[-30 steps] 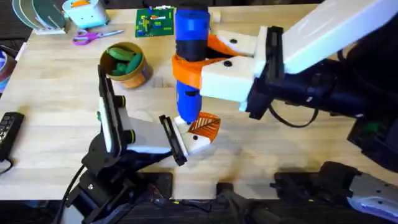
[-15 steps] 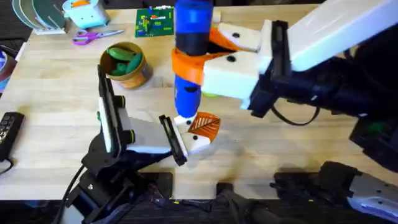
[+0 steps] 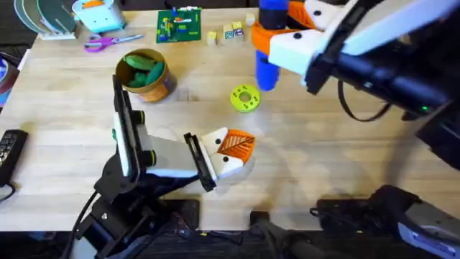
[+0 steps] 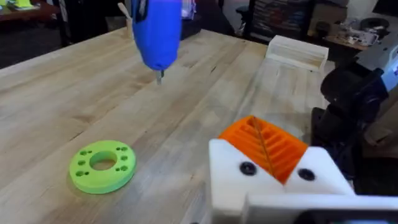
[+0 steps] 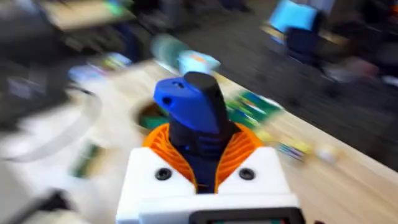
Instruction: Pick up the gripper from the table and insert it into the empty holder that is missing its gripper. Then pick up a screw, insert it into the mounting hole, and use the screwdriver to tighten it. Finally, clean up the table by picking up the vegetable and placing it into the bucket.
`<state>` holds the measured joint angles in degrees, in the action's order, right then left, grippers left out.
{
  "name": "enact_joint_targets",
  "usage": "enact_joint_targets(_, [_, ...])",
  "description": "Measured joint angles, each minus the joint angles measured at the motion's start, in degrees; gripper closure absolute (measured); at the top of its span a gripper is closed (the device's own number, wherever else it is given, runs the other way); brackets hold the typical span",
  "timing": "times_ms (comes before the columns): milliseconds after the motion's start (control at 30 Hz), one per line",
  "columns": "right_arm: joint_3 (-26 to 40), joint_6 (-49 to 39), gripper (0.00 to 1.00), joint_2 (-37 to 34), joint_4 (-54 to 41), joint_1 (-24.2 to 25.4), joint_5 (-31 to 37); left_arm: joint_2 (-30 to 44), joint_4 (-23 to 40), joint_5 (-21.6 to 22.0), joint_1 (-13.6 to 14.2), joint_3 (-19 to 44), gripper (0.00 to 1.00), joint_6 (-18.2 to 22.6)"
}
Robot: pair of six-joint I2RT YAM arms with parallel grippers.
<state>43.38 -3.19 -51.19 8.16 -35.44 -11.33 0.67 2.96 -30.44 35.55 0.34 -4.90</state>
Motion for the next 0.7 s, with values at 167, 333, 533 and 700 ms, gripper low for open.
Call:
enact_joint_targets(167, [-0.02, -16.21, 0.903, -8.24, -6.46, 6.6, 14.18, 0.0, 0.0, 0.0, 0.0, 0.0, 0.995, -0.01])
enact_joint_targets(333, [-0.02, -29.38, 0.904, -20.28, -7.81, 11.29, 30.28, 0.0, 0.0, 0.0, 0.0, 0.0, 0.995, -0.01])
enact_joint_targets(533, [-0.02, -38.6, 0.905, -33.1, -7.51, 12.71, 37.36, 0.0, 0.0, 0.0, 0.0, 0.0, 0.995, -0.01])
enact_joint_targets(700, [-0.02, -43.72, 0.907, -39.43, -3.39, 12.24, 38.5, 0.0, 0.0, 0.0, 0.0, 0.0, 0.995, -0.01])
